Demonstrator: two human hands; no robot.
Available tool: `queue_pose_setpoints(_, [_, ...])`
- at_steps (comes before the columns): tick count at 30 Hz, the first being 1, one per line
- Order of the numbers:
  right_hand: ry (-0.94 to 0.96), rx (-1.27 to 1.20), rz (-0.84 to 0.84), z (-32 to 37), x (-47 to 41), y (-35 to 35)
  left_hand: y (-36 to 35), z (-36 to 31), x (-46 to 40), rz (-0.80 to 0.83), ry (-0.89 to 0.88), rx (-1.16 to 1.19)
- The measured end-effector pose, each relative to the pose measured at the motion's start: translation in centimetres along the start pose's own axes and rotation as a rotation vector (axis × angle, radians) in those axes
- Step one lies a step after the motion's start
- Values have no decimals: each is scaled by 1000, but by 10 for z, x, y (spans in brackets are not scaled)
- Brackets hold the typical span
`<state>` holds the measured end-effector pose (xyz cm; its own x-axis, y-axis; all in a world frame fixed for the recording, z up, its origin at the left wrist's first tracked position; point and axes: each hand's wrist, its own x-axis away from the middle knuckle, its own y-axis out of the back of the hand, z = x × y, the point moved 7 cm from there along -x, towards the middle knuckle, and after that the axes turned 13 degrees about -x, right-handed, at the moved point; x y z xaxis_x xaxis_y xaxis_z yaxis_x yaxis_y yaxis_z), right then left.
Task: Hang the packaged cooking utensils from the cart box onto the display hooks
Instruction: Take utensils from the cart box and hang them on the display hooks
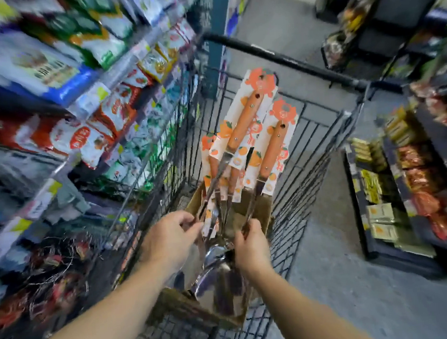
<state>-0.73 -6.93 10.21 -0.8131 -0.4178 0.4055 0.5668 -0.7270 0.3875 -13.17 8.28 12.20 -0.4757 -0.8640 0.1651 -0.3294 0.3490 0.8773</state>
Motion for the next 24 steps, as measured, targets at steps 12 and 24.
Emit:
queue_pose_setpoints(12, [667, 119, 216, 158, 273, 56, 236, 29, 245, -498, 62, 198])
queue_pose_setpoints(24, [1134, -160, 612, 247, 638, -22, 472, 151, 579, -1073, 232, 218])
